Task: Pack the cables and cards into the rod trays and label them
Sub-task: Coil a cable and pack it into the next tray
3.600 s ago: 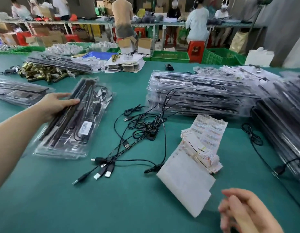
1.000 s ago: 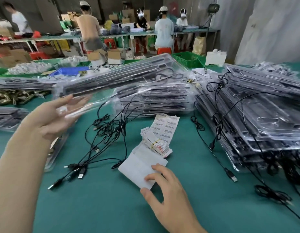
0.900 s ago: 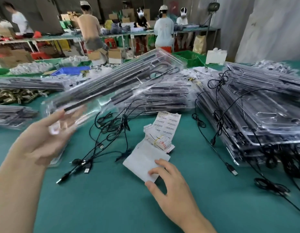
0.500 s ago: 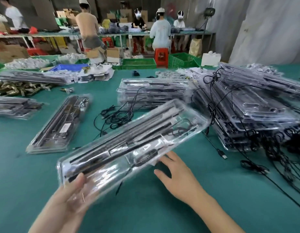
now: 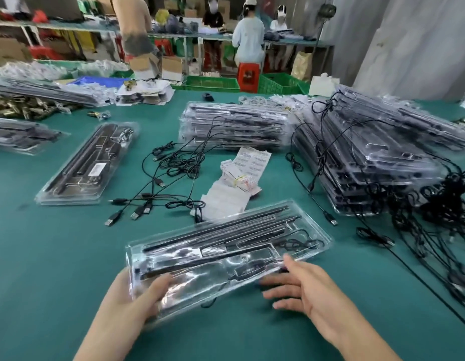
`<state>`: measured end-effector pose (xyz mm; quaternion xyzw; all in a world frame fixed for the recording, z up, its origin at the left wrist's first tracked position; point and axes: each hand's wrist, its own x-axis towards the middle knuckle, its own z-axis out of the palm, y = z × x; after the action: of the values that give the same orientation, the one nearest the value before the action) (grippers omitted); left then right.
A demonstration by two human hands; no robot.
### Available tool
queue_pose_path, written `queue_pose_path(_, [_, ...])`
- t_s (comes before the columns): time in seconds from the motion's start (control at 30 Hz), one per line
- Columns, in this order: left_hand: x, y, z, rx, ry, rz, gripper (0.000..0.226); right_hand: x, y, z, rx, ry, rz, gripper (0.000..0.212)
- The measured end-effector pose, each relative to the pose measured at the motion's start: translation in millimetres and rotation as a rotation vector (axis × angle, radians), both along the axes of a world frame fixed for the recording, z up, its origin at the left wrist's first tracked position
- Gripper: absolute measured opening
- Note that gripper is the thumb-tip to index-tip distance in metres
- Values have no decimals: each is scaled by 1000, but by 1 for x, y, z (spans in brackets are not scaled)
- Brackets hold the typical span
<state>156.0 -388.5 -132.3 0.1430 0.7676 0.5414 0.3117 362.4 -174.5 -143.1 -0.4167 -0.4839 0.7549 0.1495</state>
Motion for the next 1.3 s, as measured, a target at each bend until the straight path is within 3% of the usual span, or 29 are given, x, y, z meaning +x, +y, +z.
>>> queue_pose_path(0.13, [-12,3,2,-174,268,-42,60,1,3,5,84,-121,22,43])
queue_pose_path(0.3, [-25,15,-2,-437,591,-99,103,0,10,11,169,-223,46,44])
queue_pose_path(0.4, [-26,21,-6,-456,688,-112,111,4,15,12,152,-231,49,42])
queue_pose_path(0.5, [-25,27,-7,-443,858,-96,104,10,18,12,130,-227,62,42])
queue_pose_path(0.63, [-25,34,-5,-237,1167,-242,58,16,18,11,133,-223,110,43])
queue_pose_path(0.7, [-20,39,0,-82,1133,-446,39,18,19,10,139,-224,129,43])
queue_pose_path(0.8, [-14,49,3,-44,1034,-750,51,21,19,9,155,-233,150,43])
queue_pose_path(0.97, [-15,58,0,-72,1040,-824,46,30,18,13,227,-267,151,39])
queue_pose_path(1.07, [-19,60,1,-90,1052,-852,47,29,12,13,450,-272,126,16])
queue_pose_path(1.17, [-20,64,4,-122,1064,-869,49,23,5,4,999,-289,118,6])
queue_pose_path(1.23, [-17,67,6,-125,1100,-859,47,17,2,0,1412,-342,163,12])
queue_pose_path(1.3, [-14,68,5,-112,1102,-843,43,8,3,-3,1604,-342,272,26])
